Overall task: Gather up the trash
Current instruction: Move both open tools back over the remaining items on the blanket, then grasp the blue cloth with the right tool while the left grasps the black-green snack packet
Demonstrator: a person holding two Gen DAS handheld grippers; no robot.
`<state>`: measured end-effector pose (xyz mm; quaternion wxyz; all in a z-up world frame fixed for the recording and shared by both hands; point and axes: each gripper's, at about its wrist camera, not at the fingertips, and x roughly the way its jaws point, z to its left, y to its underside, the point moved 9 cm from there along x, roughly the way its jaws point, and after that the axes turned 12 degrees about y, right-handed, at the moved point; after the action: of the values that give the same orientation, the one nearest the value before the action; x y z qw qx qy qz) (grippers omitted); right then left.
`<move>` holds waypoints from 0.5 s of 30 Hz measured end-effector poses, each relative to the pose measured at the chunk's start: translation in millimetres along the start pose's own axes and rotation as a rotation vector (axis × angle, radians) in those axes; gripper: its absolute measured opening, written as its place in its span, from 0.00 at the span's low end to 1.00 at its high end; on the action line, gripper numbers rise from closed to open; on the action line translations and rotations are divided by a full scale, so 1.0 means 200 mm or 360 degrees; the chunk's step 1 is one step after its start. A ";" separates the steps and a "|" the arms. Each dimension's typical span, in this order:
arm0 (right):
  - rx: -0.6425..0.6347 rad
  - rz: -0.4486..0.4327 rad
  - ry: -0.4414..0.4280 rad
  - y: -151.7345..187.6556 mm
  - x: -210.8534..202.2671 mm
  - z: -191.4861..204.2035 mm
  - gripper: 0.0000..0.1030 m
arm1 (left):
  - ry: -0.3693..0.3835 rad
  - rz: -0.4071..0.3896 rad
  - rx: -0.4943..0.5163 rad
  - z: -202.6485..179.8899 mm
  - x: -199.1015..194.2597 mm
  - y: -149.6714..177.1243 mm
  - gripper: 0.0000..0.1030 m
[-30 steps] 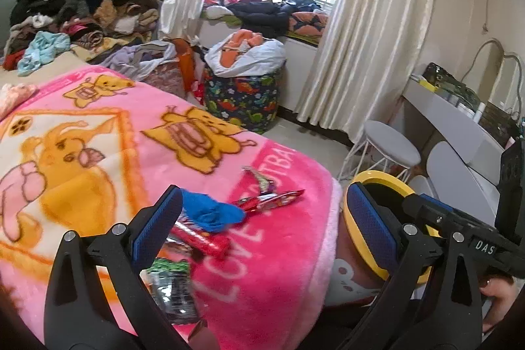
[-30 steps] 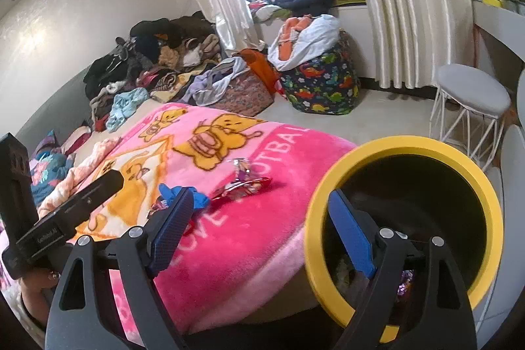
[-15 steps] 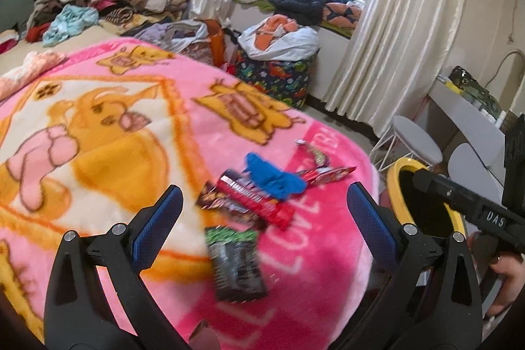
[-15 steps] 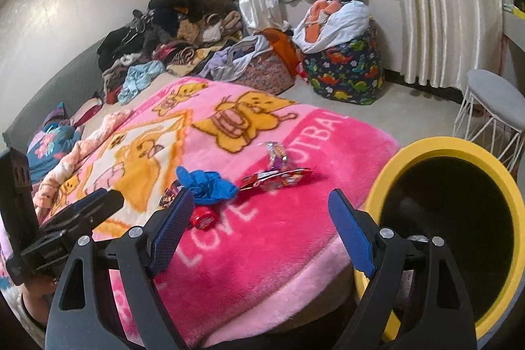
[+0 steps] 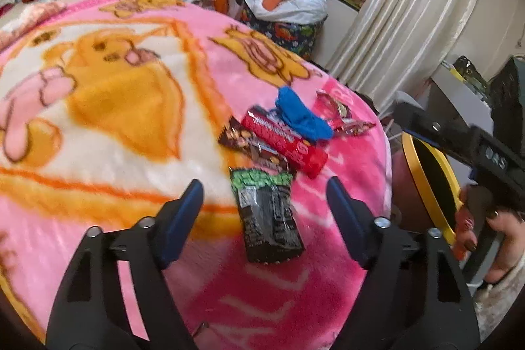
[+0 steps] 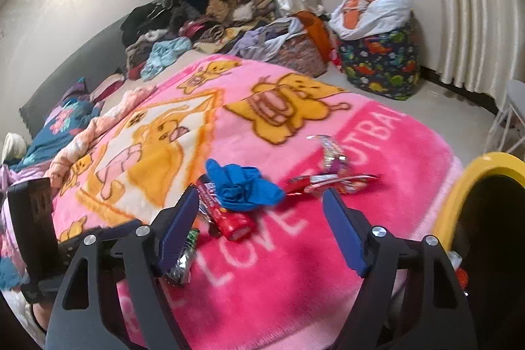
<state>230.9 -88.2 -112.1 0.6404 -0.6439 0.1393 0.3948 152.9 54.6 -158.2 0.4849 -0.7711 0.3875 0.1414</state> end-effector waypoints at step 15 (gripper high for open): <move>-0.0176 0.0184 -0.0111 0.00 0.37 0.23 0.59 | 0.0047 0.0156 -0.0057 0.02 0.14 0.13 0.54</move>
<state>264.0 -20.4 -155.9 0.5843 -0.6551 0.1320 0.4604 153.2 38.3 -193.2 0.4577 -0.7618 0.4294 0.1604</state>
